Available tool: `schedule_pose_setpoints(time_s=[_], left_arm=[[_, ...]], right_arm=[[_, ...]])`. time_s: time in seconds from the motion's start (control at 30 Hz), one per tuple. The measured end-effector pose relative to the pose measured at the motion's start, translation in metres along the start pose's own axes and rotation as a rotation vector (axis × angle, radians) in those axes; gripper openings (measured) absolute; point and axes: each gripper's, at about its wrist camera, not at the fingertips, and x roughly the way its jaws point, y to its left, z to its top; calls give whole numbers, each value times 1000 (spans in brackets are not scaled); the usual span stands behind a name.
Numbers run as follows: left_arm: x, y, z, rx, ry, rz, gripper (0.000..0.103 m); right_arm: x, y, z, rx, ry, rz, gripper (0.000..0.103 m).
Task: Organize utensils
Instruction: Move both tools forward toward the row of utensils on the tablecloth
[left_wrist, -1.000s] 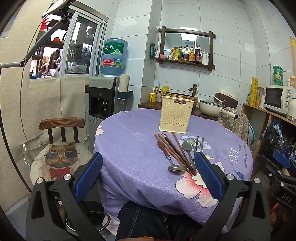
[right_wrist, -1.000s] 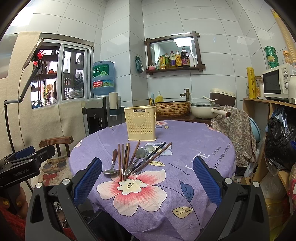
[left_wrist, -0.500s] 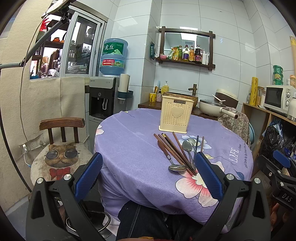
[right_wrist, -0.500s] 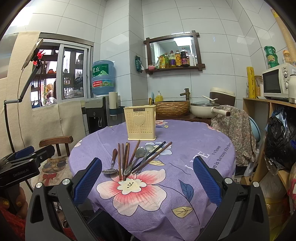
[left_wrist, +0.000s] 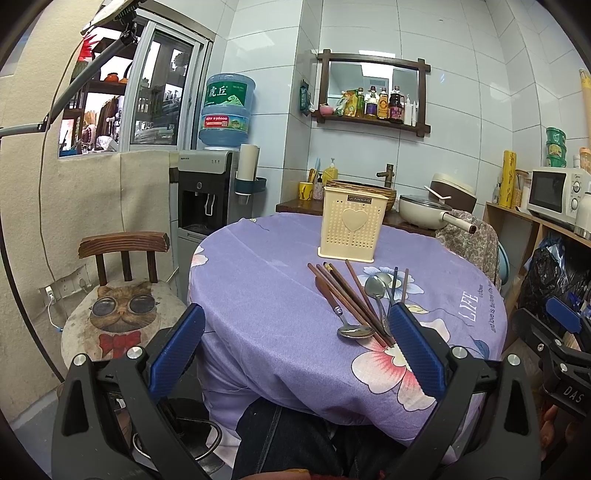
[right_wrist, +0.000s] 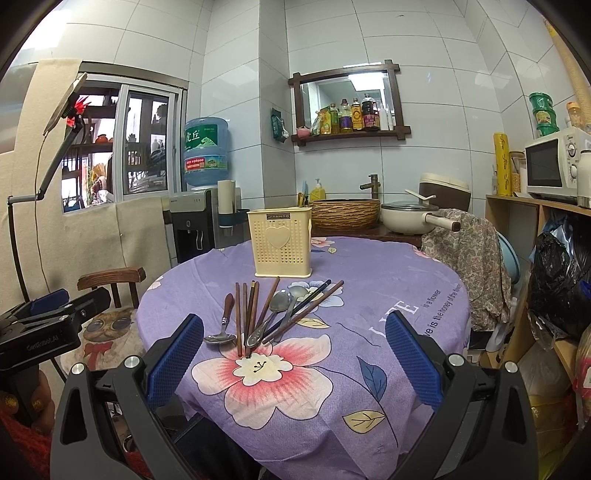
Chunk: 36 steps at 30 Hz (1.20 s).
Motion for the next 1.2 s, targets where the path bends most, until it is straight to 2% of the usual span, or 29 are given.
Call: schedule_pose_setpoints(time_s=[0.03,0.2,0.3,0.5,0.57,0.7,0.87,0.97,1.13,1.2], left_arm=[[2,0,0,3,8,2,98],[16,-1,4,22,40,-3,98],[40,-2,10,51,89,4,98],[97,-3,24,75,181,1,98],[120,-7,27,108,215,10,98],[159,-8,31,93,290,-20,98],[198,-10,41,103,370,-26,98],[214,-10,45,93,411,-13,96],[240,-11,47,35,489,-41,83],[246,-14,46,41,498,-44,83]], right_arm=[[8,0,-11,-3,4,3,97],[26,-2,-13,-17,66,46,97],[48,-5,-6,-19,129,44,97],[95,-24,2,2,201,26,97],[114,-32,2,5,255,18,97],[158,-46,7,41,384,18,97],[205,-50,21,69,471,13,80],[227,-50,29,84,500,-7,75],[252,-54,35,124,524,-49,67],[265,-60,35,156,547,-50,64]])
